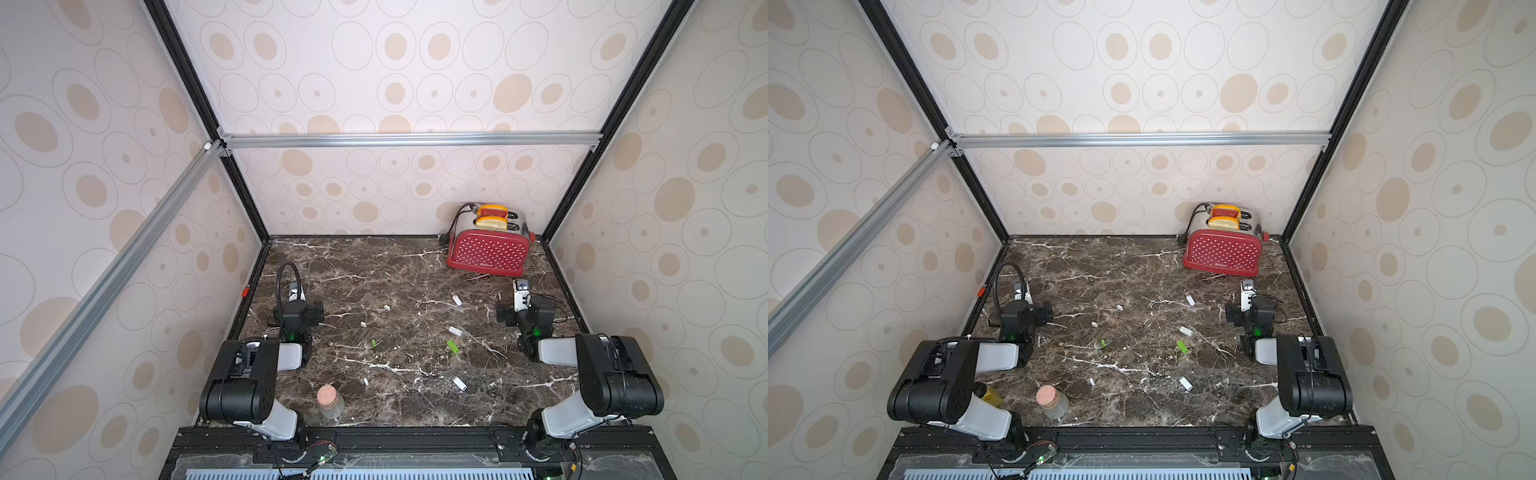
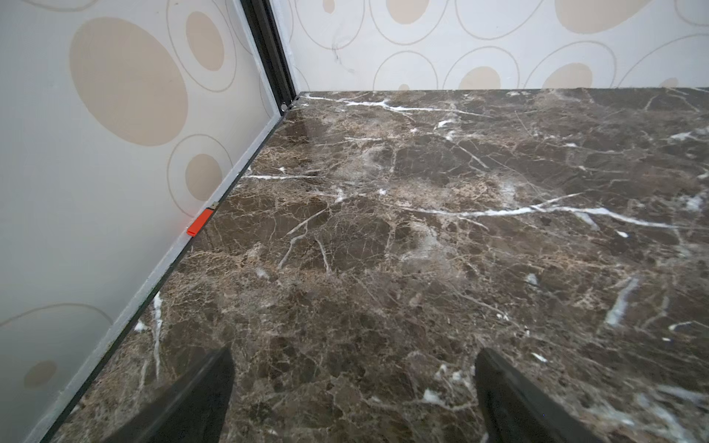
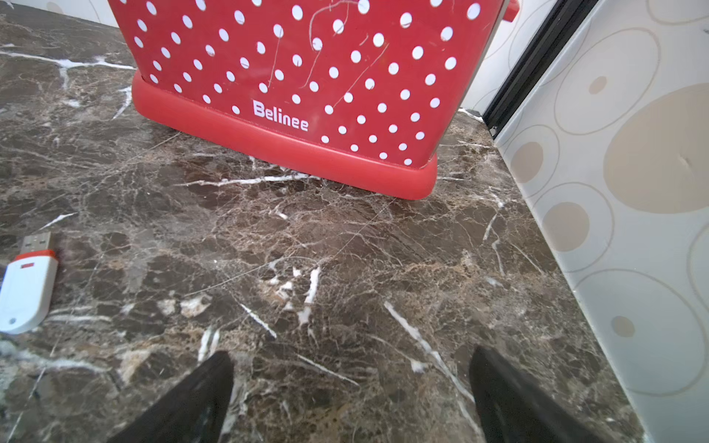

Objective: Close the usb drive cover
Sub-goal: Pick up the cover from the center of the board.

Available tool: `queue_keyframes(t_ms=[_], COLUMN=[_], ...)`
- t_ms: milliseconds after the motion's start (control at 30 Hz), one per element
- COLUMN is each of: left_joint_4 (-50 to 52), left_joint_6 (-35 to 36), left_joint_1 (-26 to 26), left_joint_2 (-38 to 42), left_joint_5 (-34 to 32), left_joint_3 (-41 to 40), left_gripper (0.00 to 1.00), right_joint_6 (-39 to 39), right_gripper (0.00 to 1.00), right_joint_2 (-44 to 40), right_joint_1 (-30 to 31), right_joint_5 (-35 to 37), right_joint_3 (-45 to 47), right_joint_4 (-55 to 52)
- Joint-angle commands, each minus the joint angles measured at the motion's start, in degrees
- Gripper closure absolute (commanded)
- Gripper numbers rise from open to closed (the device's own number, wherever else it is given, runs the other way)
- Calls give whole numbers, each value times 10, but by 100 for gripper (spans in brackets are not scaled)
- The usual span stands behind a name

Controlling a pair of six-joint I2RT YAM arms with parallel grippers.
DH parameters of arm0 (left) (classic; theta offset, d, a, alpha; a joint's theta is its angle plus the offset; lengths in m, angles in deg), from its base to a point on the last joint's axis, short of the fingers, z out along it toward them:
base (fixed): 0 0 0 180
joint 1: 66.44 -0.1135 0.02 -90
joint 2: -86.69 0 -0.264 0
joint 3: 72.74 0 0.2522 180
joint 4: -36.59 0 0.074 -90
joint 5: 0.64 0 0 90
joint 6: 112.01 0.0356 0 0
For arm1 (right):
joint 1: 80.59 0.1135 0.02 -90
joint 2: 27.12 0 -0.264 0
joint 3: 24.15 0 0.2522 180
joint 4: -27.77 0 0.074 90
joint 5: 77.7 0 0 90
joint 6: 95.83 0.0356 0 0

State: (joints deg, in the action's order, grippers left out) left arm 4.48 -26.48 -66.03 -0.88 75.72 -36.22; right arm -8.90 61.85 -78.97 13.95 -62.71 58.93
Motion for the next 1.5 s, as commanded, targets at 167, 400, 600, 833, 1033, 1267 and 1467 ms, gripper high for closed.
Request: queue_keyframes(t_ms=[167,400,600,833,1033,1267,1467], left_joint_4=[-22,-21,-22,-22,-21,-31,52], left_joint_6=[13,13,14,13,13,24,29], left_joint_1=[-4,-4,-4,-3,-4,-4,-3], left_joint_2=[-6,-6,-6,-6,-6,-2,62], left_joint_5=[-7,-7,-7,-7,-7,16,25], left_joint_3=[14,14,14,14,14,9,27], left_gripper=[1,1,1,1,1,1,1], right_joint_6=[-3,-2,-2,-3,-2,-2,28], right_gripper=[0,0,0,0,0,0,0], right_joint_2=[-10,-11,-11,-10,-9,-11,-96], right_joint_1=[-1,-1,-1,-1,-1,-5,-5], right_joint_5=[5,5,5,6,6,-3,66], right_joint_3=[5,5,5,5,5,6,-35], right_joint_4=[-3,-3,-4,-3,-3,-2,-145])
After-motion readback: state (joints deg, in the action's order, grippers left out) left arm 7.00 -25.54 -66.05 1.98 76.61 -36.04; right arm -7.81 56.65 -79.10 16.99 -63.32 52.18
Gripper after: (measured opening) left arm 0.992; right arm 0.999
